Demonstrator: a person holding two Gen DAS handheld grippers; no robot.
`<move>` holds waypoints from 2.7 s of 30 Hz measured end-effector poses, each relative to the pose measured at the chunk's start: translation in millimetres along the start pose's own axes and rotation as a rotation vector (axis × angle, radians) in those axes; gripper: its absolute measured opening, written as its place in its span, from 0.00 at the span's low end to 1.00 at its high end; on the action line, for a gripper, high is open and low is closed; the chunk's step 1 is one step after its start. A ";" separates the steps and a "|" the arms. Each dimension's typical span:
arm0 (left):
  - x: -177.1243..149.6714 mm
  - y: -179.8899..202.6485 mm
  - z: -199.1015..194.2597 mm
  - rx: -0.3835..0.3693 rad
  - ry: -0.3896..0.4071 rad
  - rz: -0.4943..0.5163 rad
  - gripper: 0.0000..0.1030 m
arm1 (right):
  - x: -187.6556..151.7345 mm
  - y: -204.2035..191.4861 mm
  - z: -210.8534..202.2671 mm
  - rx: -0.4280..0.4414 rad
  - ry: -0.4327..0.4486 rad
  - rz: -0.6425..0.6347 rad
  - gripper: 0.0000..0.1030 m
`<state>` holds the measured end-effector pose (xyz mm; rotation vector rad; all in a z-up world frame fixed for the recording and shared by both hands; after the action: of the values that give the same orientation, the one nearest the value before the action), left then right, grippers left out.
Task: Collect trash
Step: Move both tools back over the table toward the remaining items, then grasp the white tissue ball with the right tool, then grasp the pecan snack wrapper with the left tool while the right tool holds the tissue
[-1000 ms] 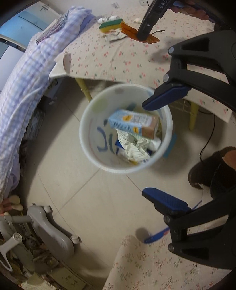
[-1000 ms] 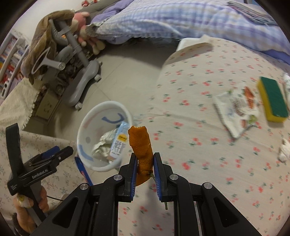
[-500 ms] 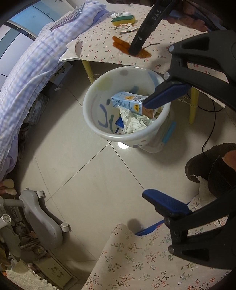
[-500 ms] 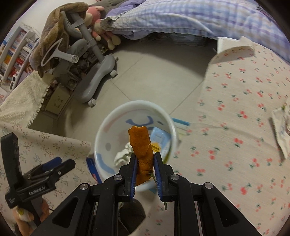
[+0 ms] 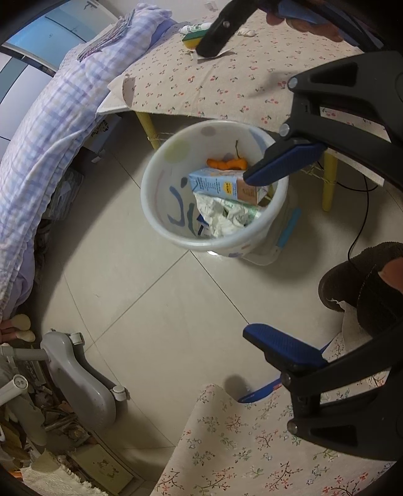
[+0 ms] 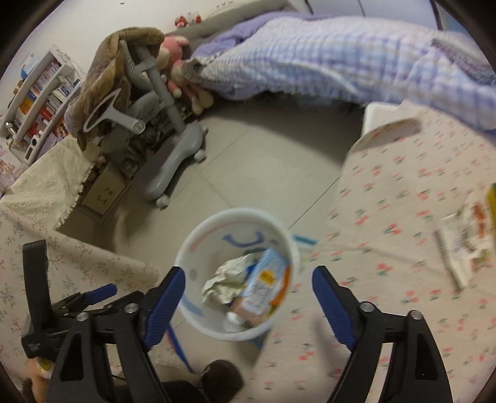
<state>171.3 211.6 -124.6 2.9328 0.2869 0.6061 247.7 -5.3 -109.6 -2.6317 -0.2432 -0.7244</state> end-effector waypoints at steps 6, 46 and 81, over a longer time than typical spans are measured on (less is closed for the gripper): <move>-3.4 21.5 -2.2 -0.083 0.006 0.015 0.97 | -2.0 35.6 -34.2 -0.074 0.070 -0.026 1.00; -7.9 186.9 29.1 -0.130 0.052 0.307 0.99 | -92.3 300.2 -77.4 -0.518 -0.057 0.068 1.00; 13.3 339.3 92.4 -0.240 0.037 0.381 0.98 | -61.0 288.6 -104.1 -0.388 0.004 0.180 0.24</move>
<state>274.3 -124.1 -146.8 2.7561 -0.3287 0.6866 225.6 -314.0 -154.8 -2.9634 0.1519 -0.7792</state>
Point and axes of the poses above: each gripper's, at about its wrist camera, not at the fingertips, and z roughly the way its jaws point, y to its right, x to its top, the point moved 6 cm from there along z, roughly the way its jaws point, and after that the axes turned 5 degrees about -x, right-handed, at the moved point
